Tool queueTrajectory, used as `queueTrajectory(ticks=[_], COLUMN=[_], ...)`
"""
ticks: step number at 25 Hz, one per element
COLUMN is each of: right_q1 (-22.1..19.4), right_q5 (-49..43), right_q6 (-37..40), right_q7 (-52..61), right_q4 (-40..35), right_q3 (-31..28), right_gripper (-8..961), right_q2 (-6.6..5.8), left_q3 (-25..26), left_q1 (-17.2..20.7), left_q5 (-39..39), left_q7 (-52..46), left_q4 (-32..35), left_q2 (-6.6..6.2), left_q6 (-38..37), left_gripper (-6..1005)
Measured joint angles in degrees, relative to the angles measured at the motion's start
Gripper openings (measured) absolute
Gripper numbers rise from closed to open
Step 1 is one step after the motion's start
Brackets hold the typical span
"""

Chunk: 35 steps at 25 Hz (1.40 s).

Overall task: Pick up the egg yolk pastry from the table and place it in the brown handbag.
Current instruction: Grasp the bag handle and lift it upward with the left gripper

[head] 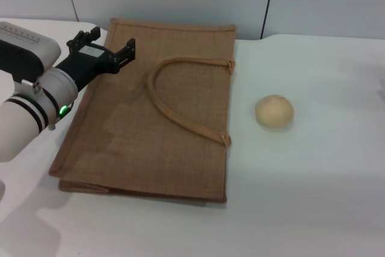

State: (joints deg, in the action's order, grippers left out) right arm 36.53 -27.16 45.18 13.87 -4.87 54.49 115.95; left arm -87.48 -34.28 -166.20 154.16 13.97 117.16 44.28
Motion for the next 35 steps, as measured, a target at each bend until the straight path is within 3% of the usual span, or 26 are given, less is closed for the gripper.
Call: queueTrajectory(ticks=[8,21,35], right_q1=[0.6,0.7,0.7], right_q5=[0.0,0.0,0.0], right_q6=[-2.0,-3.7,-3.8], right_q7=[-0.1,-0.1,0.0], right_q4=[-0.1,-0.4,-0.5], right_q3=[0.0,0.0,0.0], right_gripper=[851,851,850], right_q2=[-0.05,-0.23,-0.20], left_q3=[-0.8,-11.5,-11.6], left_q1=[-1.4,-2.7,-5.6], left_q5=[0.2,0.9,13.8], left_q7=[-3.0,-8.9,-20.1], left_q4=[-0.7,-0.1,0.0], left_q2=[-0.09,-0.76,-1.71], left_q6=[-2.3,-4.5,-8.4], left_gripper=[861,852,843])
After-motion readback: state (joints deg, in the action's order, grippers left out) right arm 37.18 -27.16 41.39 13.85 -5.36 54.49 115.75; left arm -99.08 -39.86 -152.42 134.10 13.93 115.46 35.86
